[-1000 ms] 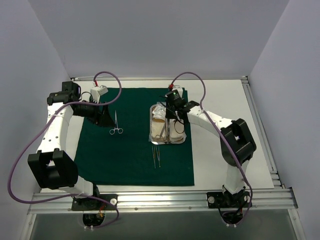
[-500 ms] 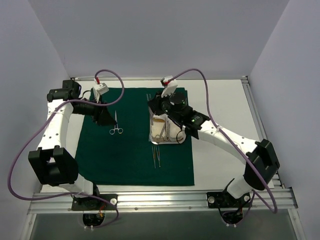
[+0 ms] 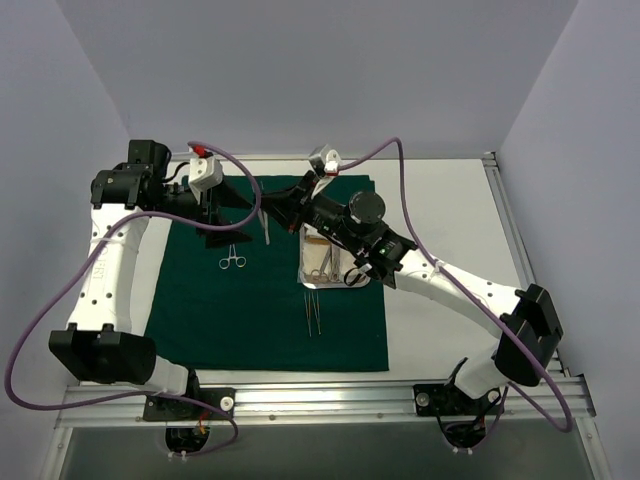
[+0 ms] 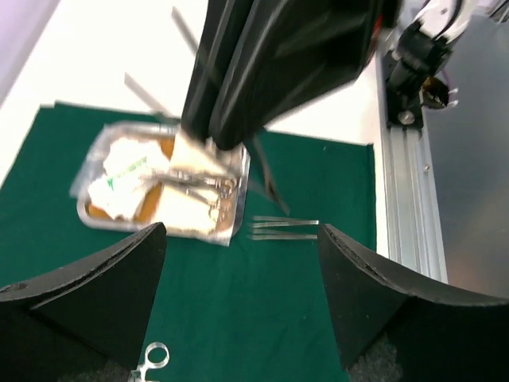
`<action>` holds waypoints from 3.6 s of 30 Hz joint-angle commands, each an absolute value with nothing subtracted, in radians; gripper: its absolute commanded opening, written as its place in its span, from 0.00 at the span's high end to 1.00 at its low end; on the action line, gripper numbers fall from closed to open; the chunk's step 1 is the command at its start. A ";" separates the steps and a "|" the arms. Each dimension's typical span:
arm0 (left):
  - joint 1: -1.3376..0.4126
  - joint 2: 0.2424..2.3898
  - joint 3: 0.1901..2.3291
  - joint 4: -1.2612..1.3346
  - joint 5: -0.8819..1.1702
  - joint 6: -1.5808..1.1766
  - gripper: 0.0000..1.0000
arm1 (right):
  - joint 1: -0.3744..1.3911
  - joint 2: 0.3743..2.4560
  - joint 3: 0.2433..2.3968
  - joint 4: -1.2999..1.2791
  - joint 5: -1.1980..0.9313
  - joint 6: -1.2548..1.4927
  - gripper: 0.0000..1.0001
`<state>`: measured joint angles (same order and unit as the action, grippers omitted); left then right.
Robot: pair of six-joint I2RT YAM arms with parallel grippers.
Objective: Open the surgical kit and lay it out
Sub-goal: Place the medical item in the surgical kit.
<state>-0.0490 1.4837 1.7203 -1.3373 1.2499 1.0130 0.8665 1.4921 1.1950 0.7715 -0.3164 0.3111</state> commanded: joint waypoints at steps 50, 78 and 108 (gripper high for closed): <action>-0.198 1.411 1.592 -1.052 0.836 0.311 0.98 | 1.108 1.586 1.255 0.670 0.503 0.385 0.67; -0.216 1.413 1.664 -1.218 0.787 0.429 0.21 | 0.970 1.514 1.218 0.346 0.414 0.575 1.00; -0.072 1.422 1.537 -1.250 0.810 0.545 0.21 | 0.842 1.594 0.861 -0.049 -0.071 0.822 1.00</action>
